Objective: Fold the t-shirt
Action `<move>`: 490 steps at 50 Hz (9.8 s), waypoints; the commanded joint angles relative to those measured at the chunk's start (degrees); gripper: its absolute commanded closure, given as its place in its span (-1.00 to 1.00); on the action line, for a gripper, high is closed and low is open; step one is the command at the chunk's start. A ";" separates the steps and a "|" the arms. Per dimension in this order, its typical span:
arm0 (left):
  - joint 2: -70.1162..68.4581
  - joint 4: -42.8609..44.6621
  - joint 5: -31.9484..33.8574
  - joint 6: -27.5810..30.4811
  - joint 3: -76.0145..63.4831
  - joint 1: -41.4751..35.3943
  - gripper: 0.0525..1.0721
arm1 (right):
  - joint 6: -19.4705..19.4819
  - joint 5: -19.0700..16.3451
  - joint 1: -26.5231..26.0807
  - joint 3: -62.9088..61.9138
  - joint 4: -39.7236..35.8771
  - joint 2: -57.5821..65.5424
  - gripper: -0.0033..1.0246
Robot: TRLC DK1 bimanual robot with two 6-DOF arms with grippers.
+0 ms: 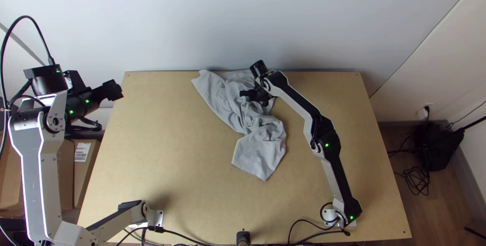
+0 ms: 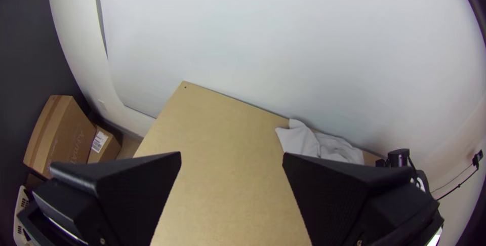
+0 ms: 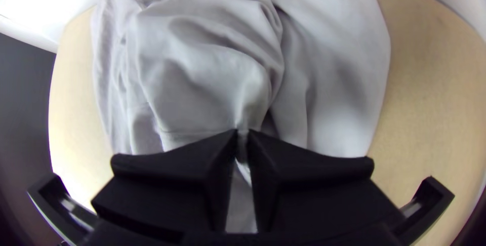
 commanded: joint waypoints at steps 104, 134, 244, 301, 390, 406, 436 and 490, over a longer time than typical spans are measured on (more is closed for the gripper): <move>66.22 27.63 -6.36 -0.74 32.20 -33.24 -0.88 | -12.04 -5.63 18.72 -57.56 -11.71 -68.91 0.95; 70.00 30.97 -8.03 -1.18 33.87 -35.96 -0.88 | -10.55 -7.74 34.02 -56.42 -6.96 -61.00 0.95; 65.78 25.35 -17.52 -6.10 33.08 -37.54 0.95 | -8.44 -10.82 35.16 -49.47 2.26 -46.32 0.95; 14.45 32.20 -5.13 -9.35 -32.40 -27.26 0.95 | -10.28 -4.93 6.95 -54.13 10.09 -49.75 0.95; 34.41 27.81 25.02 -47.85 -22.65 -6.78 -0.89 | -9.32 -4.93 0.09 -64.85 11.05 -55.64 0.95; 40.82 25.26 27.31 -48.29 -18.17 -9.59 -0.68 | -9.05 -4.93 -0.26 -65.03 11.05 -55.72 0.95; 41.53 21.48 23.70 -39.15 -15.53 -9.59 0.95 | -8.96 -4.93 -5.18 -63.36 11.05 -55.90 0.95; 7.95 27.28 4.37 -5.49 -3.14 -0.45 0.95 | -15.21 -1.15 -27.68 -40.33 28.72 -72.86 0.95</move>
